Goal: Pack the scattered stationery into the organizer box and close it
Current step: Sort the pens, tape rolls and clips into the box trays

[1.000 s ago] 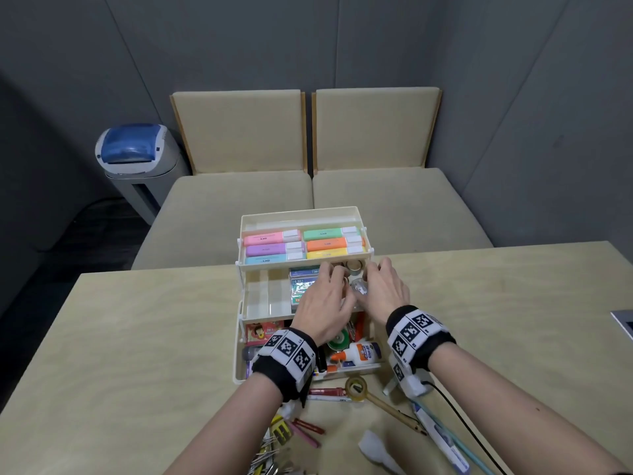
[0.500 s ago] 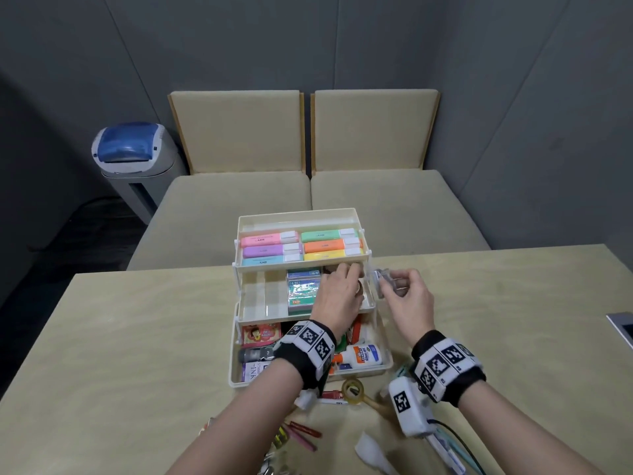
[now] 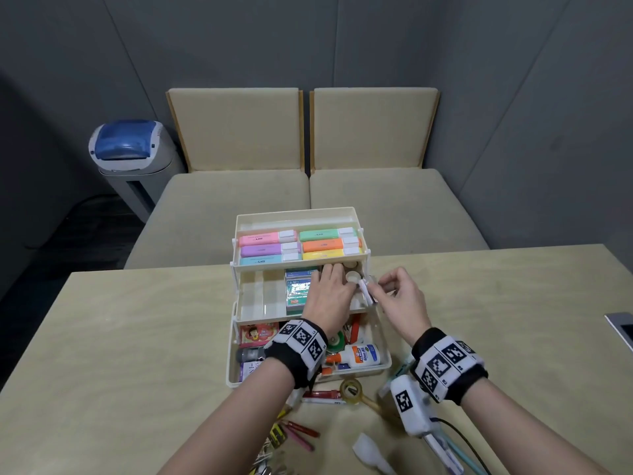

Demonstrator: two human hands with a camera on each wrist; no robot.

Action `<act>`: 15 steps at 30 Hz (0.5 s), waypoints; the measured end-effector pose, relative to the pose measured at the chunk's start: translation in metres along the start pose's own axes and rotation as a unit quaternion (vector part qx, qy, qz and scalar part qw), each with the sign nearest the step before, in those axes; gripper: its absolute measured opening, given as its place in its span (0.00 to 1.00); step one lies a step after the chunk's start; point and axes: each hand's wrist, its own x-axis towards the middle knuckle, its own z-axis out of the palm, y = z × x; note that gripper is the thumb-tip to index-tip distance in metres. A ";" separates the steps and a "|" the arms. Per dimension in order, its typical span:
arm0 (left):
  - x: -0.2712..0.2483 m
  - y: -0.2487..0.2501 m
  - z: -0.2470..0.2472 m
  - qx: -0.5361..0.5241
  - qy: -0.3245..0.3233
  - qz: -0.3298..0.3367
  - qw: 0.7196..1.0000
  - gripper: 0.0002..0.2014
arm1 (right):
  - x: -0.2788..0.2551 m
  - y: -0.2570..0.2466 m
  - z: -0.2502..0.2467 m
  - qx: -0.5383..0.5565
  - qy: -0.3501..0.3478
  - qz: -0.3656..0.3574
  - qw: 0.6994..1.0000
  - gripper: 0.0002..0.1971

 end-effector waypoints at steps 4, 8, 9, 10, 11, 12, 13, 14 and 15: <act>-0.008 -0.004 -0.007 -0.003 -0.005 -0.017 1.000 0.11 | 0.002 -0.008 0.001 -0.056 -0.067 -0.014 0.996 0.08; -0.023 -0.014 -0.010 -0.011 0.009 -0.066 0.998 0.12 | 0.009 -0.016 0.010 -0.138 -0.142 -0.061 0.978 0.07; -0.025 -0.016 -0.009 -0.009 0.012 -0.071 0.997 0.13 | 0.011 -0.017 0.013 -0.172 -0.153 -0.077 0.970 0.06; -0.026 -0.018 -0.009 -0.007 0.020 -0.074 0.997 0.13 | 0.014 -0.017 0.016 -0.208 -0.159 -0.093 0.961 0.06; -0.027 -0.020 -0.008 -0.004 0.031 -0.076 0.997 0.12 | 0.015 -0.018 0.019 -0.243 -0.161 -0.108 0.950 0.06; -0.029 -0.021 -0.008 -0.004 0.043 -0.077 0.996 0.12 | 0.017 -0.018 0.021 -0.275 -0.154 -0.125 0.941 0.05; -0.031 -0.022 -0.008 -0.007 0.055 -0.078 0.995 0.10 | 0.017 -0.017 0.023 -0.302 -0.142 -0.145 0.931 0.05; -0.034 -0.022 -0.009 -0.013 0.064 -0.079 0.995 0.08 | 0.017 -0.016 0.024 -0.324 -0.130 -0.166 0.922 0.05; -0.038 -0.023 -0.011 -0.021 0.068 -0.081 0.994 0.07 | 0.015 -0.014 0.025 -0.341 -0.121 -0.185 0.914 0.06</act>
